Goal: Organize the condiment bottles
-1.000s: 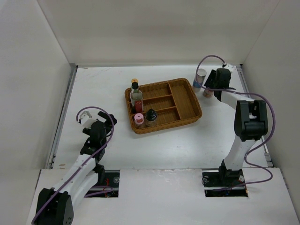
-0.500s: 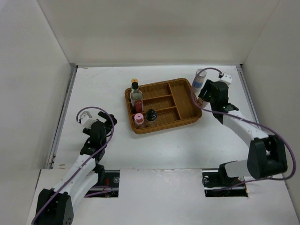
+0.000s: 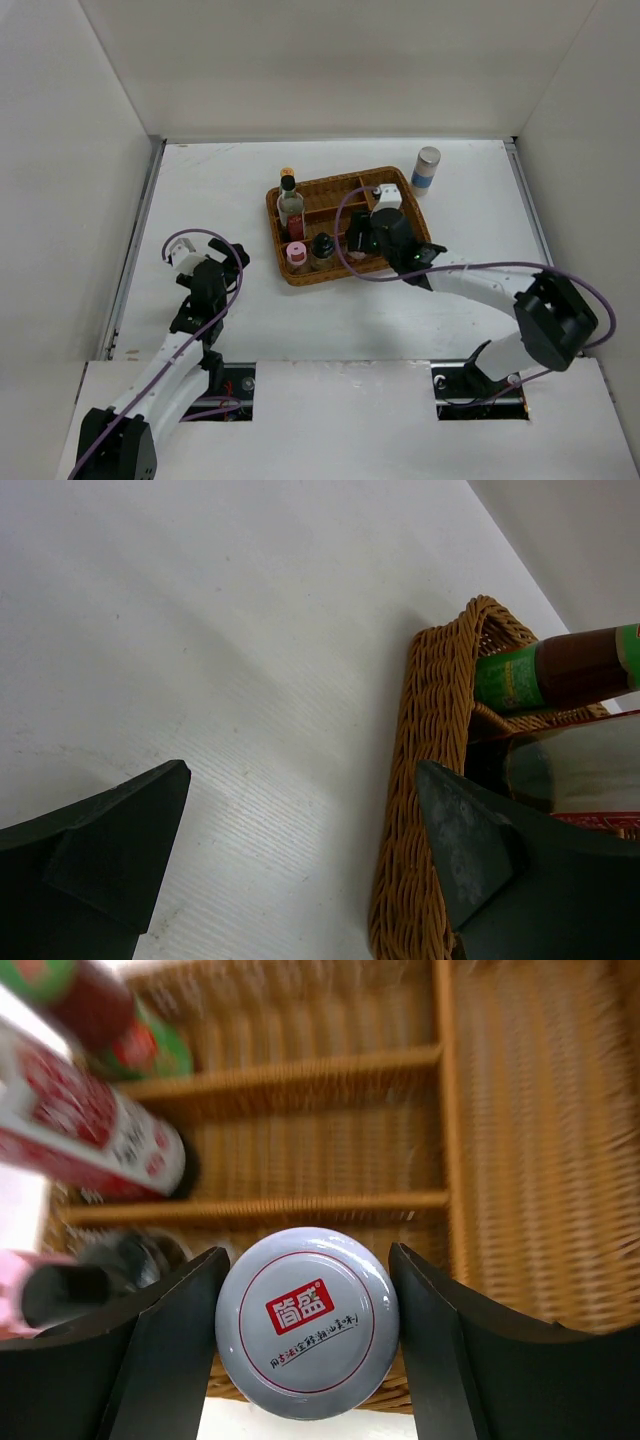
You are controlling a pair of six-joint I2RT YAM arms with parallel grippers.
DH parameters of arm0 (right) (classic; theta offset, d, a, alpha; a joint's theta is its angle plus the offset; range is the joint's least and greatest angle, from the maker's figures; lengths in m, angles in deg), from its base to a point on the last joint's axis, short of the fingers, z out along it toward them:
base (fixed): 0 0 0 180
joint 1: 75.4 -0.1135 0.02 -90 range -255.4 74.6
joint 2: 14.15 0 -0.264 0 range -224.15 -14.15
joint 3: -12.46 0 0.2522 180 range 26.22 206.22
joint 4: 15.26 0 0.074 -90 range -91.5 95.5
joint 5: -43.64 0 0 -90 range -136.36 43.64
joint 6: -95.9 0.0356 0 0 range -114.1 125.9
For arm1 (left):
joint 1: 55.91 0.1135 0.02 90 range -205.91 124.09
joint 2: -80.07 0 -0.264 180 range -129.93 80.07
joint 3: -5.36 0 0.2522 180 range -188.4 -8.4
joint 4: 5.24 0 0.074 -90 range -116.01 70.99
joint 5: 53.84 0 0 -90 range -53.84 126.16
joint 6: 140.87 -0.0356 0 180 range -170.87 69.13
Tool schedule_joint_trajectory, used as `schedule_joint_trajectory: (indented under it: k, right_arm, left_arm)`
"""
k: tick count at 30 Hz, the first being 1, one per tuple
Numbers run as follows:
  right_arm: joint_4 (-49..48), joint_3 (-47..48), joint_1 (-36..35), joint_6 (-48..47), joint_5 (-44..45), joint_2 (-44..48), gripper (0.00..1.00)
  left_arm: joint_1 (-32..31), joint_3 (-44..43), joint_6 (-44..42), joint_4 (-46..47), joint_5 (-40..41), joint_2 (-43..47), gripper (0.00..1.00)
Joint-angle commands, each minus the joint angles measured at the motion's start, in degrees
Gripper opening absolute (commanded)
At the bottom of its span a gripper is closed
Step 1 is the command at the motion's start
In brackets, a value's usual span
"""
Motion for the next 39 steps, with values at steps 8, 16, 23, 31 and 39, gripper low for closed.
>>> schedule_joint_trajectory:
  k: [8, 16, 23, 31, 39]
  right_arm:
    - [-7.2, 6.7, -6.8, 0.9, 6.2, -9.1, 0.52]
    - [-3.1, 8.2, -8.3, 4.4, 8.7, -11.1, 0.77]
    - [1.4, 4.8, -5.4, 4.1, 11.3, -1.3, 0.83]
    - [2.8, 0.4, 6.6, 0.8, 10.6, 8.5, 0.82]
    - [-0.8, 13.3, 28.1, -5.6, 4.9, -3.7, 1.0]
  left_arm:
    - [0.0, 0.4, -0.2, 2.3, -0.5, 0.8, 1.0]
    - [0.0, 0.4, -0.2, 2.3, -0.5, 0.7, 1.0]
    - [0.0, 0.4, -0.2, 2.3, -0.5, 0.5, 1.0]
    - [0.0, 0.4, -0.2, 2.6, -0.5, 0.2, 1.0]
    - [0.5, 0.6, -0.2, 2.7, -0.5, 0.9, 1.0]
